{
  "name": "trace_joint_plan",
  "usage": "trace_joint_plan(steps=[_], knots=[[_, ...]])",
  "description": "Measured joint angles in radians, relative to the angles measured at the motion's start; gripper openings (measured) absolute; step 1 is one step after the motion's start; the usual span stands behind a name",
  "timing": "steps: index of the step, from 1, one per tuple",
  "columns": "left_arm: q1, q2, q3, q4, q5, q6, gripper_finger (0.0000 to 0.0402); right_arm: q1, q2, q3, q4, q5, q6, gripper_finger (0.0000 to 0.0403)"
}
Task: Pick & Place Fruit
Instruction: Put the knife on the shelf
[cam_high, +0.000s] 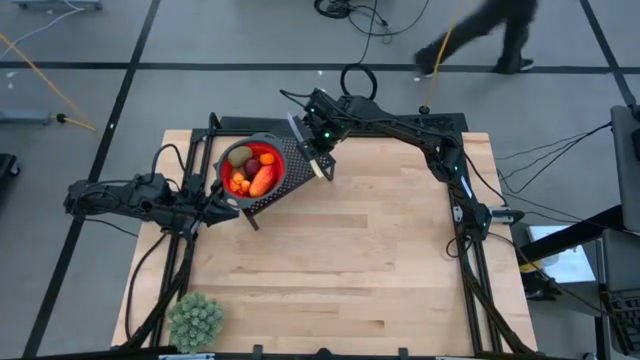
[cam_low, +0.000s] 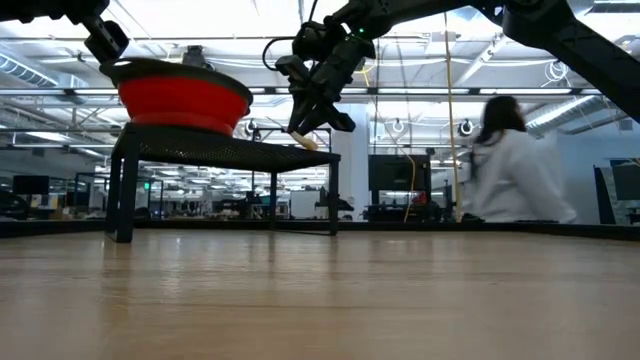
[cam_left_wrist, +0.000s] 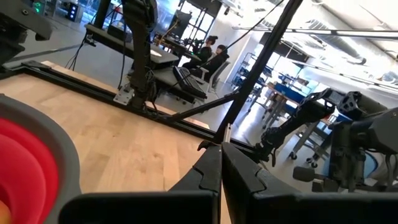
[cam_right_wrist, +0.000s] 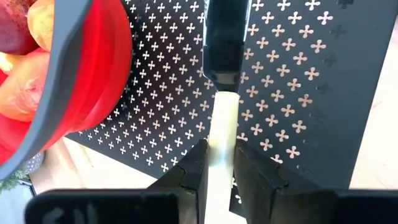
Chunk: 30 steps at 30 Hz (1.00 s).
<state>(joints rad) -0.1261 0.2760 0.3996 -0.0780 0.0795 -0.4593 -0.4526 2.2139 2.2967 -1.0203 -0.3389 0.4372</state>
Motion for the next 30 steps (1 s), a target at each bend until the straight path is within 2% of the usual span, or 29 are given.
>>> trace_joint_plan(steps=[12,30], knots=[[0.000,0.000,0.000,0.000,0.013,-0.022,0.0007,0.008,0.062,0.000,0.047,-0.007,-0.005,0.0059],[0.000,0.000,0.000,0.000,0.021,-0.047,0.0007,0.005,0.062,0.000,0.073,-0.003,-0.004,0.0059]])
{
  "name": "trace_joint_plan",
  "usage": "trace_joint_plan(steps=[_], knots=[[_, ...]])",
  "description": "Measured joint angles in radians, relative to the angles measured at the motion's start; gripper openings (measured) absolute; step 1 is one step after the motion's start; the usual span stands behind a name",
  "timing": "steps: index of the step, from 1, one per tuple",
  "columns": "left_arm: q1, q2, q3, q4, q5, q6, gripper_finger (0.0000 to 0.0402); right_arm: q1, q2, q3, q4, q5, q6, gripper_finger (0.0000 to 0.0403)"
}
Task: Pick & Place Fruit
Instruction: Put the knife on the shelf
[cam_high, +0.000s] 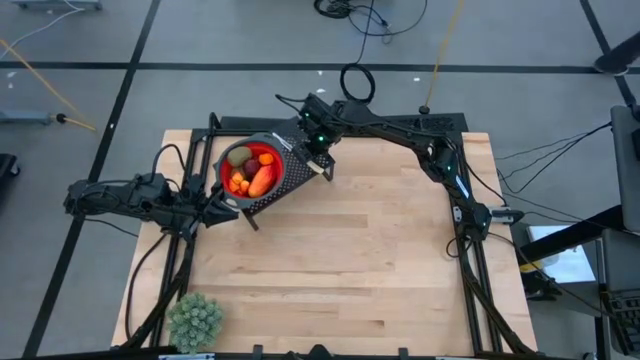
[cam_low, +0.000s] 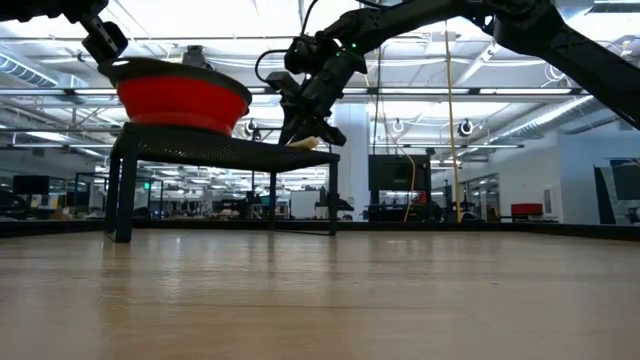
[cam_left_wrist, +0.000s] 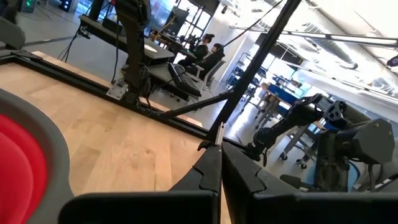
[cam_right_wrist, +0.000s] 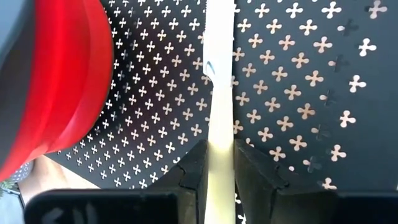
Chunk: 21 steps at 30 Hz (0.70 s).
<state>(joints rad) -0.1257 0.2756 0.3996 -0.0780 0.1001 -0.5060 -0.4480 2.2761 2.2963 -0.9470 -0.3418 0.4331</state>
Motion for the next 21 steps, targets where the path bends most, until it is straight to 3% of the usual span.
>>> trace_joint_plan(steps=[16,21], knots=[[0.000,0.000,0.000,0.000,0.000,-0.001,0.0007,-0.002,0.001,0.000,0.067,-0.003,-0.055,0.0061],[0.000,0.000,0.000,0.000,0.012,-0.013,0.0007,-0.003,0.001,0.000,0.067,0.004,-0.043,0.0092]])
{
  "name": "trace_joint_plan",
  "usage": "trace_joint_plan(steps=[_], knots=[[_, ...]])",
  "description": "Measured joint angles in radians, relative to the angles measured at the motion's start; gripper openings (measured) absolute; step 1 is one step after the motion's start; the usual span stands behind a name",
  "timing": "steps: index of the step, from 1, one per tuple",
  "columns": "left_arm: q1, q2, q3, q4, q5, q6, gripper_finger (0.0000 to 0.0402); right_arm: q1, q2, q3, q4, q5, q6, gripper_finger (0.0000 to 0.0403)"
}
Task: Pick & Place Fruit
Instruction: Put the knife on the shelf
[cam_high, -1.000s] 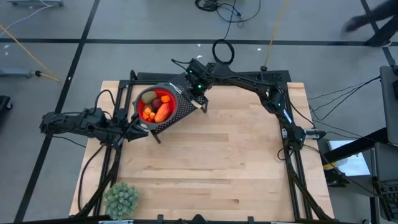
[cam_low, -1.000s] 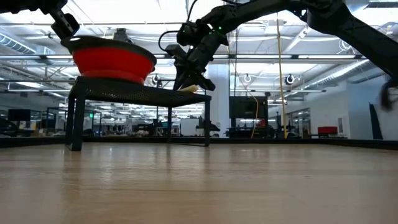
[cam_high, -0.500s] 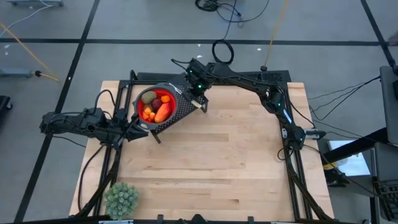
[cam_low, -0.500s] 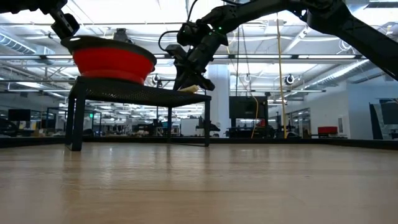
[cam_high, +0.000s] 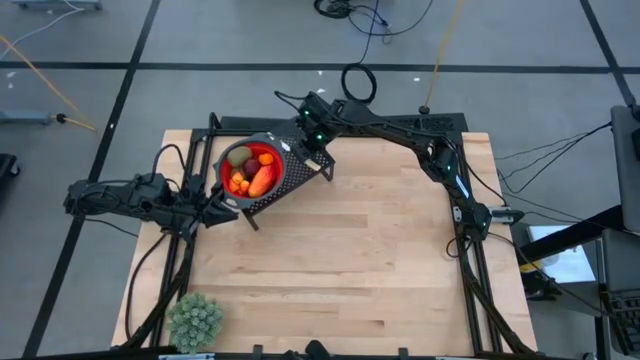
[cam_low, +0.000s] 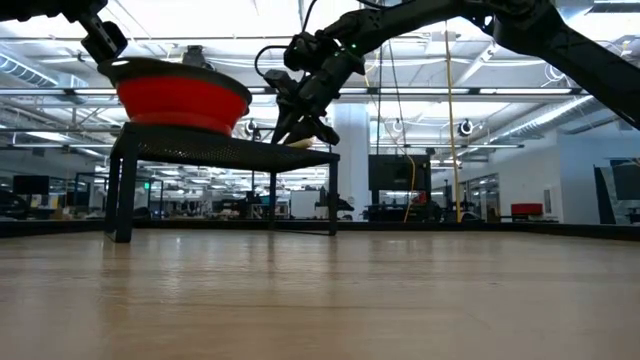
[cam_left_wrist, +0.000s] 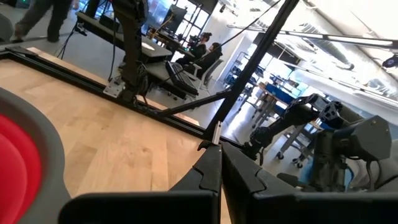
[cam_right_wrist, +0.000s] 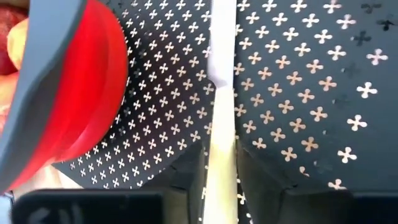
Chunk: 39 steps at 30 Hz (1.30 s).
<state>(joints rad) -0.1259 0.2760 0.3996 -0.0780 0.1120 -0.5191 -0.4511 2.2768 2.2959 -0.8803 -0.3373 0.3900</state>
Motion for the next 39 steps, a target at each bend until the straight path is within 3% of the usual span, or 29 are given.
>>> trace_joint_plan(steps=[6,13,17,21,24,30,39], knots=[[0.000,0.000,0.000,0.000,0.001,-0.006,0.0007,-0.001,0.000,0.000,-0.002,0.046,0.016,0.0140],[0.000,0.000,0.000,0.000,0.003,-0.012,0.0007,-0.001,-0.018,-0.001,-0.052,0.048,-0.008,0.0151],[0.000,0.000,0.000,0.000,0.026,-0.014,0.0007,-0.001,-0.056,-0.001,-0.098,0.055,-0.067,0.0136],[0.000,0.000,0.000,0.001,0.027,-0.026,0.0007,0.000,-0.103,-0.001,-0.131,0.133,-0.128,0.0111],[0.000,0.000,0.000,0.000,0.026,-0.033,0.0007,0.002,-0.119,0.002,-0.191,0.208,-0.189,0.0080],[0.000,0.000,0.000,0.001,0.020,-0.033,0.0007,0.009,-0.102,-0.002,-0.264,0.210,-0.274,0.0007],[0.000,0.000,0.000,0.002,0.018,-0.029,0.0007,0.016,-0.096,-0.084,-0.254,0.242,-0.294,0.0002]])
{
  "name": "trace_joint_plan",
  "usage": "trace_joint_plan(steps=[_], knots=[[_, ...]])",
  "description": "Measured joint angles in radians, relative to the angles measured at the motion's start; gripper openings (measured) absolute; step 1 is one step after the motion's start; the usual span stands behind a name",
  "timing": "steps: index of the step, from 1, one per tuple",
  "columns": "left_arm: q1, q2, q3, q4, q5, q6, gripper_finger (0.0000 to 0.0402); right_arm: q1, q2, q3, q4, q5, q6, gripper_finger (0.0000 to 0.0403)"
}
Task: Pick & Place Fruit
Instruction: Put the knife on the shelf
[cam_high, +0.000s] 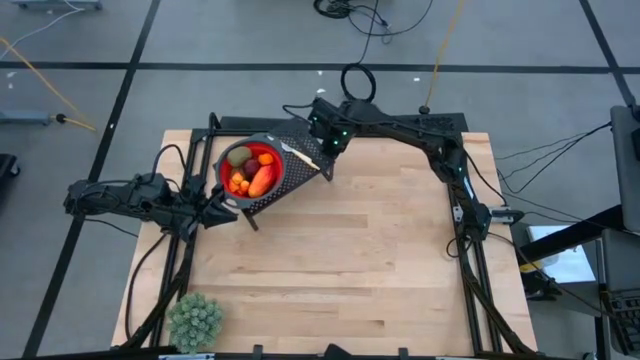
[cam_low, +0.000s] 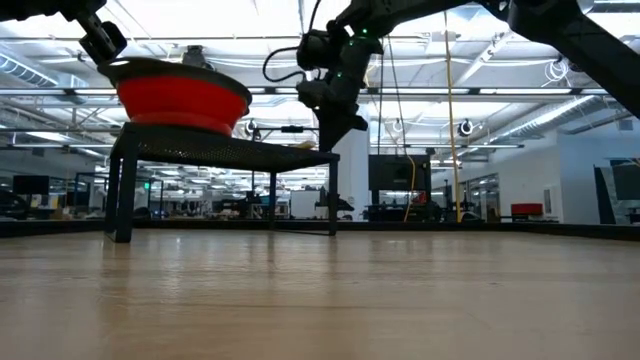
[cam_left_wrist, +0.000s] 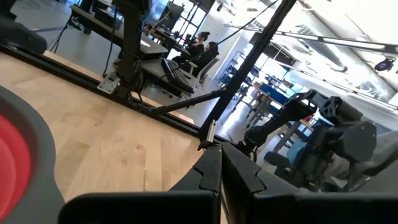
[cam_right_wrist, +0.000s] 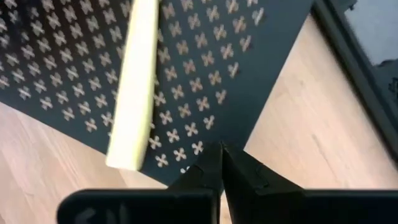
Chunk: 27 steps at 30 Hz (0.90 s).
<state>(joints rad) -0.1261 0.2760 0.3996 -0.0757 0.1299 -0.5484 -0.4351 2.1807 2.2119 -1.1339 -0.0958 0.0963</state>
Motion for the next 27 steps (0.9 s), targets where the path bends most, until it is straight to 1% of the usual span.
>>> trace_joint_plan(steps=[11,20,22,27], knots=[[0.000,0.000,0.000,0.007,-0.007,0.000,0.0007,0.018,-0.012,-0.027,0.026,0.002,0.012,0.0001],[0.000,0.000,0.000,0.023,-0.007,0.010,0.0007,0.032,-0.048,-0.029,-0.016,0.168,0.019,0.0000],[0.000,0.000,0.000,0.027,-0.007,0.017,0.0007,0.039,-0.059,-0.029,-0.023,0.189,0.017,0.0000],[0.000,0.000,0.000,0.028,-0.008,0.019,0.0007,0.062,-0.065,-0.027,0.013,0.143,0.007,0.0000]])
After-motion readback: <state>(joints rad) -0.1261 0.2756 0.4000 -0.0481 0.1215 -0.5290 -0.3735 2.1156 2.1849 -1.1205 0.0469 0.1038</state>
